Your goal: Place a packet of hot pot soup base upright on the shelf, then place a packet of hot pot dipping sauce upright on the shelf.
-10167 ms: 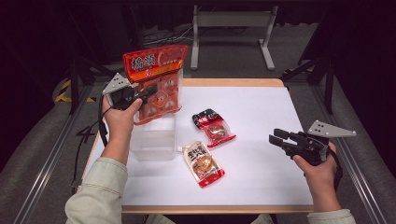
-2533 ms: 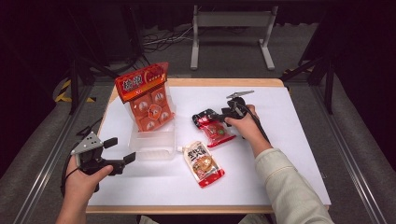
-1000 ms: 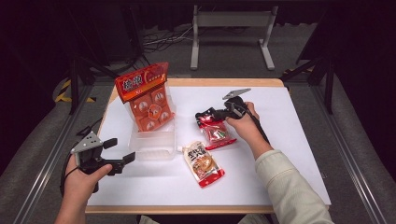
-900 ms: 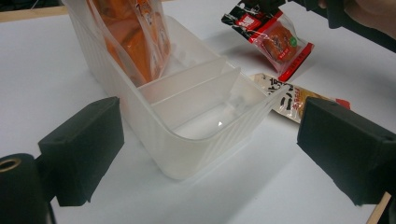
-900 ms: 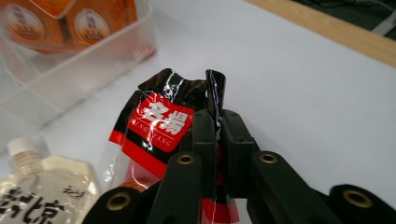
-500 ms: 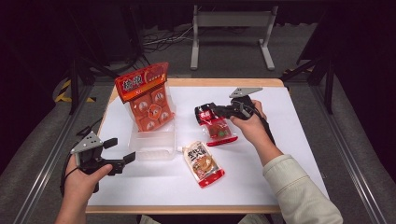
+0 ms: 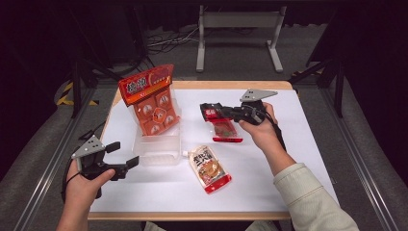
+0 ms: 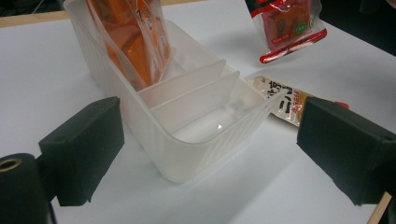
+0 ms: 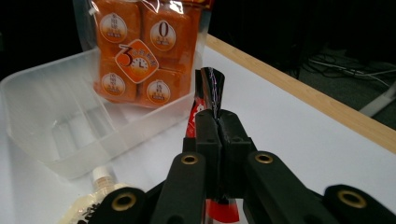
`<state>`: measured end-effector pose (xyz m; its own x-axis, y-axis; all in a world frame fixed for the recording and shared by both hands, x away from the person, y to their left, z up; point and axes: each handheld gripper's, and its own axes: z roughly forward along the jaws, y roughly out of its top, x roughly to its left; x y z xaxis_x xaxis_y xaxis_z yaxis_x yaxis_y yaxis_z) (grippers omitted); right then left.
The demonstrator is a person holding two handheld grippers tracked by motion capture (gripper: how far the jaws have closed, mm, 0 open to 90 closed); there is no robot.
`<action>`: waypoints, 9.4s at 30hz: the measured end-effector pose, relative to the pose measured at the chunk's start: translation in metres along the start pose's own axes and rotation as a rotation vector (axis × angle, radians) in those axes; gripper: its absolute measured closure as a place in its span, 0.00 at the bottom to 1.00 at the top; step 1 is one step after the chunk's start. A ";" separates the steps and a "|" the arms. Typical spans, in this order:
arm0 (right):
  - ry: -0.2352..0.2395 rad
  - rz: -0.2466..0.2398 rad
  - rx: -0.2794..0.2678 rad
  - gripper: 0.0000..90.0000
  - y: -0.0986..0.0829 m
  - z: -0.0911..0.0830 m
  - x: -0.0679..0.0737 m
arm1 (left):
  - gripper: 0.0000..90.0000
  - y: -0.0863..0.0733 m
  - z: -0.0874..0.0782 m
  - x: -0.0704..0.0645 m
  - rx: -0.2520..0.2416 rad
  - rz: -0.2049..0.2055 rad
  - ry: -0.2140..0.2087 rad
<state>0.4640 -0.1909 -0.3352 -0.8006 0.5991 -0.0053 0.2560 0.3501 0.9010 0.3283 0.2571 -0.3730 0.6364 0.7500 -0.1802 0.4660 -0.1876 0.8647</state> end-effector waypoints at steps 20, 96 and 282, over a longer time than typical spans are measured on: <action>0.105 -0.083 -0.163 0.99 0.021 -0.012 0.016 | 0.09 0.002 0.000 0.001 -0.005 0.008 -0.002; 0.284 -0.267 -0.203 0.98 0.081 0.104 0.098 | 0.09 -0.002 -0.009 0.003 -0.015 0.000 0.004; 0.150 0.061 0.333 0.46 -0.071 0.078 0.047 | 0.12 0.000 0.000 -0.001 -0.006 0.002 0.011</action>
<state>0.4507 -0.1316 -0.4338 -0.8429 0.5221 0.1298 0.4479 0.5475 0.7069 0.3279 0.2562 -0.3735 0.6302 0.7569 -0.1733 0.4610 -0.1852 0.8679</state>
